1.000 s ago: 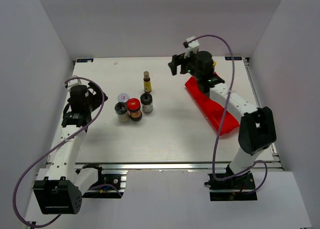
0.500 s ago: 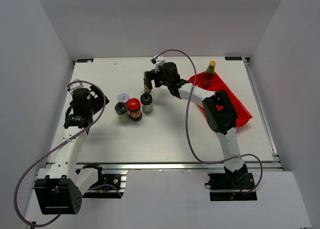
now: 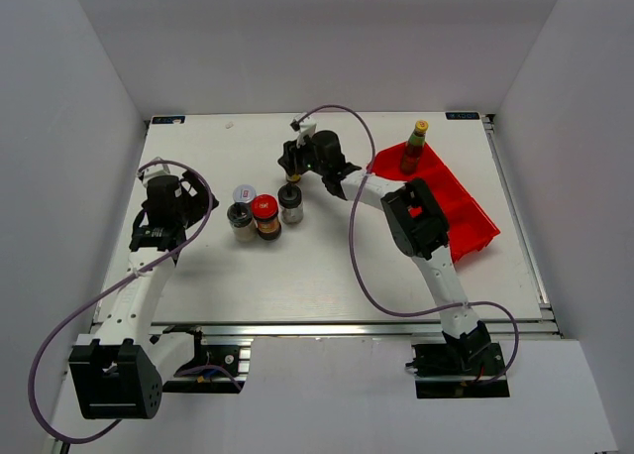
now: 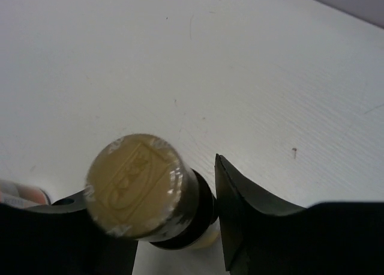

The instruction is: Organize the condiment bottles

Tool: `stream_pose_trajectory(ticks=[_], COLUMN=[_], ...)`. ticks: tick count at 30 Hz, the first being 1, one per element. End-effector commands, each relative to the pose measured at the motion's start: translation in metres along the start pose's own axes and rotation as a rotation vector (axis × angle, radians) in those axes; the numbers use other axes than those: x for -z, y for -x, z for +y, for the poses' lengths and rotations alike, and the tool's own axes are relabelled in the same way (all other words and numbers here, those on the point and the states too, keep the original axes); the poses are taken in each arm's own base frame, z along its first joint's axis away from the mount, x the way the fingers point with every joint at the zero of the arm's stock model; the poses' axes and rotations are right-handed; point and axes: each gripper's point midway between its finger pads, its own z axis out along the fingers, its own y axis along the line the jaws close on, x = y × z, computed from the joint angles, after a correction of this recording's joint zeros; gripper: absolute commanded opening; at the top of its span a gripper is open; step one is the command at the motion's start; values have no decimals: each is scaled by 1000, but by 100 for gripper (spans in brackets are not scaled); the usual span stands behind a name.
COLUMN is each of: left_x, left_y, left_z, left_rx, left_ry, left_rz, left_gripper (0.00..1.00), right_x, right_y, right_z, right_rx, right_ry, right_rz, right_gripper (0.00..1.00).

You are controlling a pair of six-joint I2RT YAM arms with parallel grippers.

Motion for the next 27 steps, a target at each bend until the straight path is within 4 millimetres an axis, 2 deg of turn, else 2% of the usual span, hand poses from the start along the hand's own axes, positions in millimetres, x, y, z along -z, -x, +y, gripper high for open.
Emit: stream_pose_trajectory(ticks=[1, 2, 5, 6, 7, 8, 9, 10, 11, 12, 13, 14, 15, 17, 18, 20, 21, 23, 24, 26, 27], left_x=[2, 2, 2, 3, 3, 2, 3, 4, 4, 4, 4, 4, 5, 5, 6, 6, 6, 6, 6, 5, 4], left_y=[11, 11, 12, 13, 13, 12, 13, 13, 12, 12, 13, 13, 12, 11, 12, 9, 10, 10, 10, 8, 8], left_z=[-5, -5, -8, -9, -10, -10, -11, -12, -11, -11, -12, -13, -13, -15, -16, -17, -17, -17, -16, -15, -15], left_rx=[-10, -12, -15, -15, -14, -16, -19, -20, -22, -20, -20, -20, -22, -22, -22, -23, -23, -25, -23, -26, -26], left_ry=[-19, -21, -37, -39, -44, -48, -52, -56, -57, -56, -56, -62, -63, -76, -81, -91, -94, -93, -89, -82, -81], left_rz=[-40, -37, -40, -42, -43, -41, -42, -41, -39, -40, -41, -39, -37, -33, -35, -30, -32, -31, -31, -26, -25], left_gripper=[98, 98, 98, 98, 98, 98, 98, 98, 98, 98, 98, 98, 98, 98, 98, 98, 98, 98, 98, 98, 98], right_x=[-2, -1, 10, 18, 22, 27, 38, 44, 50, 65, 73, 80, 95, 110, 126, 141, 157, 171, 185, 197, 208], right_y=[41, 47, 58, 74, 70, 76, 101, 97, 105, 128, 134, 131, 150, 143, 157, 156, 155, 151, 147, 143, 141], right_z=[5, 6, 8, 10, 11, 12, 12, 9, 7, 3, -2, -7, -11, -23, -34, -50, -68, -86, -104, -121, -139], right_rx=[8, 12, 44, 57, 58, 65, 76, 80, 88, 95, 101, 102, 117, 141, 149, 157, 152, 146, 137, 105, 90], right_ry=[10, 8, -1, -3, -6, -11, -29, -47, -69, -108, -148, -179, -208, -261, -309, -365, -428, -475, -508, -522, -539], right_rz=[-131, -151, -185, -214, -209, -224, -275, -270, -285, -326, -340, -330, -354, -316, -334, -322, -316, -305, -296, -293, -283], right_gripper=[50, 43, 32, 29, 27, 26, 24, 24, 24, 22, 22, 19, 19, 19, 19, 19, 19, 19, 19, 18, 18])
